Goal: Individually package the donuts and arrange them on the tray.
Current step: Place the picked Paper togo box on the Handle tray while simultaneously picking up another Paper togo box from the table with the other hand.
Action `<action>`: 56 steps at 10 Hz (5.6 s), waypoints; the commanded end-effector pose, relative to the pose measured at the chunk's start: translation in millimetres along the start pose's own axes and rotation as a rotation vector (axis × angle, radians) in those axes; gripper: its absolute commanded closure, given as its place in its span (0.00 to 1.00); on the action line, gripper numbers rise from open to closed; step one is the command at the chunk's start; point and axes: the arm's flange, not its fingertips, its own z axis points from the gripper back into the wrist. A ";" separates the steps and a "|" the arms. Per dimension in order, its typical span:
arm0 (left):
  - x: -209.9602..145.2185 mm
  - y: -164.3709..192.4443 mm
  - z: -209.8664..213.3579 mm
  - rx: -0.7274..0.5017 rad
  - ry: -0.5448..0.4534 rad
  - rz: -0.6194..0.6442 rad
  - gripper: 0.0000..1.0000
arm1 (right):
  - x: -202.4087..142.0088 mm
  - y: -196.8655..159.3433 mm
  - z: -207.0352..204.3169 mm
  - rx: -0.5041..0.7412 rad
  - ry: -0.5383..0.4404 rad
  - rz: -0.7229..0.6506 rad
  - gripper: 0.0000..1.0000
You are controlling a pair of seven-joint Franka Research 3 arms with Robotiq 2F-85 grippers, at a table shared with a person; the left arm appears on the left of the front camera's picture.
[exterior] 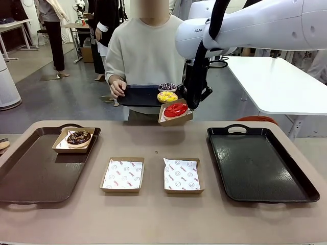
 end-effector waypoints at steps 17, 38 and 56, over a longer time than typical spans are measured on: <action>-78.0 -148.5 -300.7 1.053 0.147 -0.297 0.11 | -4.9 -256.1 -66.5 0.118 0.038 0.009 0.98; -69.9 -77.0 -409.9 1.181 0.183 -0.365 0.11 | -2.0 -261.6 -88.3 0.099 0.075 -0.011 0.98; -73.9 -84.1 -430.5 1.299 0.192 -0.354 0.11 | 43.6 -223.4 -114.8 0.007 0.120 -0.006 0.98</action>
